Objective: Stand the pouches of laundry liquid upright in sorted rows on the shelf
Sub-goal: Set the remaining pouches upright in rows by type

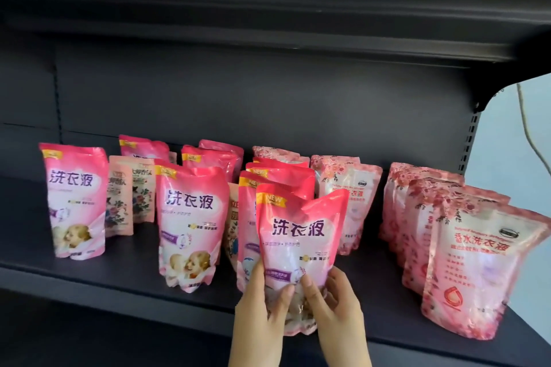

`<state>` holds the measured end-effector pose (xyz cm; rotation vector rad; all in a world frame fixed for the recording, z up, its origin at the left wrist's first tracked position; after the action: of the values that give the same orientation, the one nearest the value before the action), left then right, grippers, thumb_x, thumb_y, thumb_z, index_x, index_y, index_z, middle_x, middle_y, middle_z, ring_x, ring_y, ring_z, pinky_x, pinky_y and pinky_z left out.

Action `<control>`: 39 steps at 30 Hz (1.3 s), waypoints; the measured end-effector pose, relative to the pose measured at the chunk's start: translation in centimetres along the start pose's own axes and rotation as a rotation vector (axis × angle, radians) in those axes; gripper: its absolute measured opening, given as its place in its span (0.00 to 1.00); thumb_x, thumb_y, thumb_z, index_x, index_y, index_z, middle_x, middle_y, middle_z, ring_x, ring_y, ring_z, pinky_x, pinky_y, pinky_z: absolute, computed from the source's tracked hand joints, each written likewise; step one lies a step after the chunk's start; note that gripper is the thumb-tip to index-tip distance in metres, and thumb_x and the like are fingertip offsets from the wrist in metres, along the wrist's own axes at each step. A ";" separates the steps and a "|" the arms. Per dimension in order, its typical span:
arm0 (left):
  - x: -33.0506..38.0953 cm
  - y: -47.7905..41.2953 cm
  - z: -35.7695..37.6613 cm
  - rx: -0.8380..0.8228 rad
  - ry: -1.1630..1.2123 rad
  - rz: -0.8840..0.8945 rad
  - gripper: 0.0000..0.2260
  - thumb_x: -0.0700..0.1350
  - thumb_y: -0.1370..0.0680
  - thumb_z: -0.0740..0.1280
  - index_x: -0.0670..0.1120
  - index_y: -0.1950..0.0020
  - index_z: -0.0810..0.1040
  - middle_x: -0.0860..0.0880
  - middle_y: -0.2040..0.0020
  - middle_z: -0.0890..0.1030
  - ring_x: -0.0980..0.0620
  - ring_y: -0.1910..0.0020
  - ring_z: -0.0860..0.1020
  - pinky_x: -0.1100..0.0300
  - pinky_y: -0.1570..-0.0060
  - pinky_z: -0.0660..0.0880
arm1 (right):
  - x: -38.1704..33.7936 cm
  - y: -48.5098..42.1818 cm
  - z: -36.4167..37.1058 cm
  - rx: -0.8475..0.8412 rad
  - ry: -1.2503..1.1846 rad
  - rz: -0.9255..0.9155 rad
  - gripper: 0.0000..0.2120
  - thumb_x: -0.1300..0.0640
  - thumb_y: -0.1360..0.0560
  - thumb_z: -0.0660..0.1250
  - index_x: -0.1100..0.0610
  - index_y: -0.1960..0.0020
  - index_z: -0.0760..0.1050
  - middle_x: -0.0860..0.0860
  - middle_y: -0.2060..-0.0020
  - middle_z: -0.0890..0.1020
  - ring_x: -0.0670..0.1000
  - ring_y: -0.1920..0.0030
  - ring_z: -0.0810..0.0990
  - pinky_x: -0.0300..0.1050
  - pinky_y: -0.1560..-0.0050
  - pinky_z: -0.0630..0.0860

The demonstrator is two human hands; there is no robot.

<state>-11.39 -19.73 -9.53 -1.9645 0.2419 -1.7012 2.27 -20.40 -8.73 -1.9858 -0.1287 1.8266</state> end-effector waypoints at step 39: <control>-1.9 -4.0 -4.0 -0.195 0.012 0.012 0.24 0.55 0.25 0.65 0.51 0.31 0.68 0.58 0.41 0.79 0.64 0.42 0.77 0.67 0.43 0.74 | -0.6 -1.1 4.6 0.018 0.109 -0.043 0.11 0.53 0.27 0.72 0.53 0.47 0.75 0.46 0.55 0.84 0.39 0.59 0.82 0.37 0.69 0.79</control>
<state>-16.39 -16.54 -8.92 -2.0867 0.4381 -1.7384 -1.98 -18.47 -7.91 -2.0491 -0.1206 1.6829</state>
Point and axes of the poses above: each hand's wrist, its own y-axis away from the middle knuckle, its own z-axis out of the palm, x = y × z, the point moved 4 cm from there along -y, towards the middle knuckle
